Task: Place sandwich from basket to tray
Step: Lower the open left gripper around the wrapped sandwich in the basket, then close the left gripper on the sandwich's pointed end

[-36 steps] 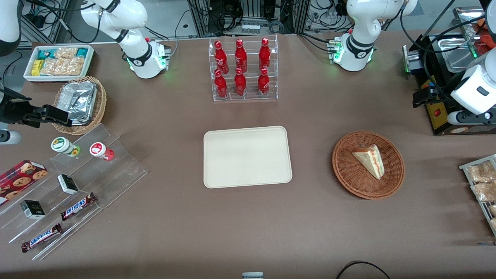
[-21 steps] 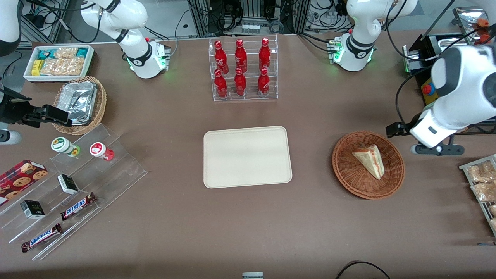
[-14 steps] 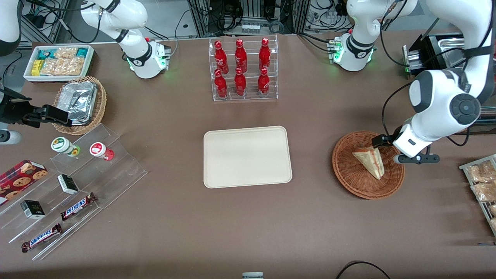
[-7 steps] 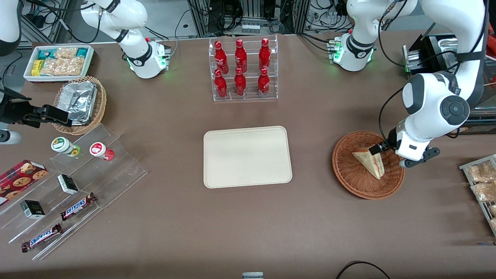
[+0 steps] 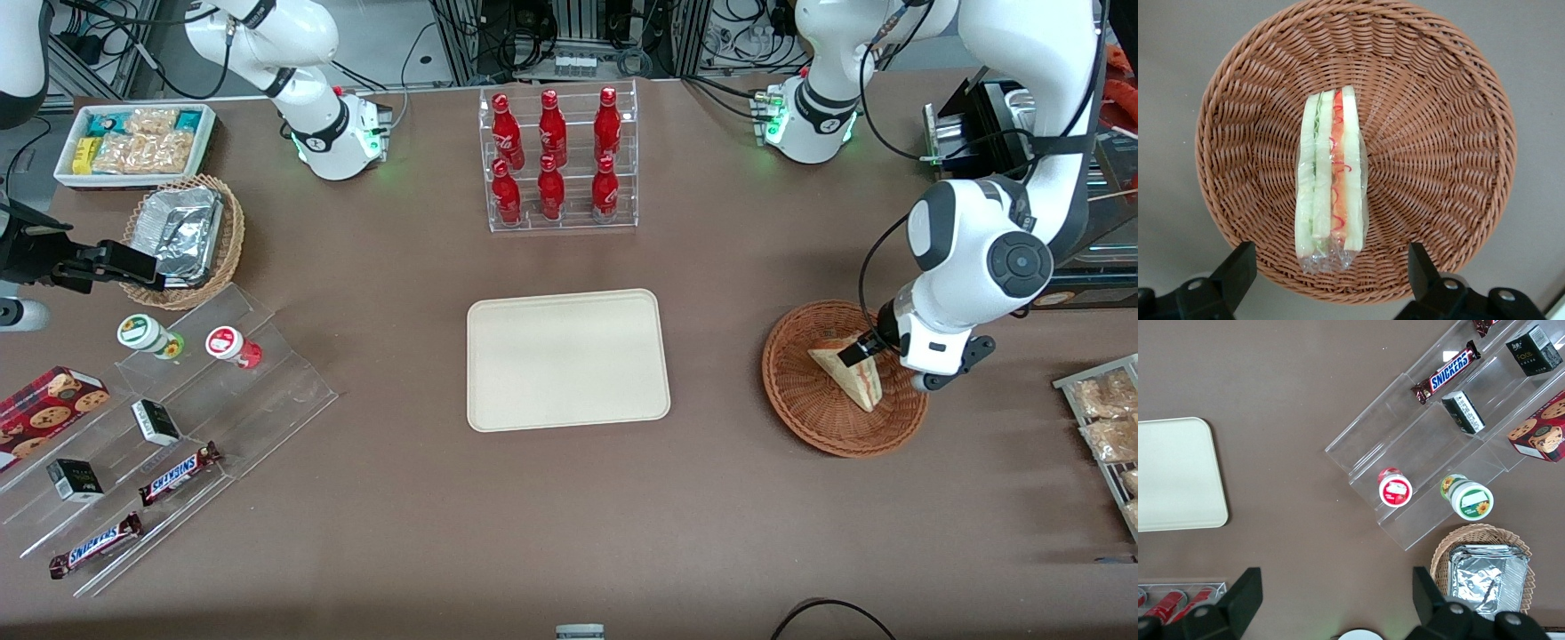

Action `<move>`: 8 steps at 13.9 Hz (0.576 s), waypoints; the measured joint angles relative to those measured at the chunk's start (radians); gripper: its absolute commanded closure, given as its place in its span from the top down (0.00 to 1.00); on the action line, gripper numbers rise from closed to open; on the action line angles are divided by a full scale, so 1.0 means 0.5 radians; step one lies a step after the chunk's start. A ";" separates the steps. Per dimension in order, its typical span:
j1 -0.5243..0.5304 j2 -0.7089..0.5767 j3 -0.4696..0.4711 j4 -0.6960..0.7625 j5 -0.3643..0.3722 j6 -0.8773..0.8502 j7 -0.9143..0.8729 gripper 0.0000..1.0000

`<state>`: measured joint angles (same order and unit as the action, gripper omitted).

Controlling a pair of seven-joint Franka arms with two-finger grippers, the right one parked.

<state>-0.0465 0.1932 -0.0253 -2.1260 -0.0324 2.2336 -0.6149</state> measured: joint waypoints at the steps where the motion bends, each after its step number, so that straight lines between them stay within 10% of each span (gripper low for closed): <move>1: 0.000 0.013 0.000 -0.002 0.000 0.019 -0.008 1.00; 8: 0.001 0.112 0.002 -0.055 0.000 0.180 -0.078 1.00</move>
<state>-0.0461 0.2494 -0.0241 -2.1537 -0.0324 2.3238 -0.6537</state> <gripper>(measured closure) 0.000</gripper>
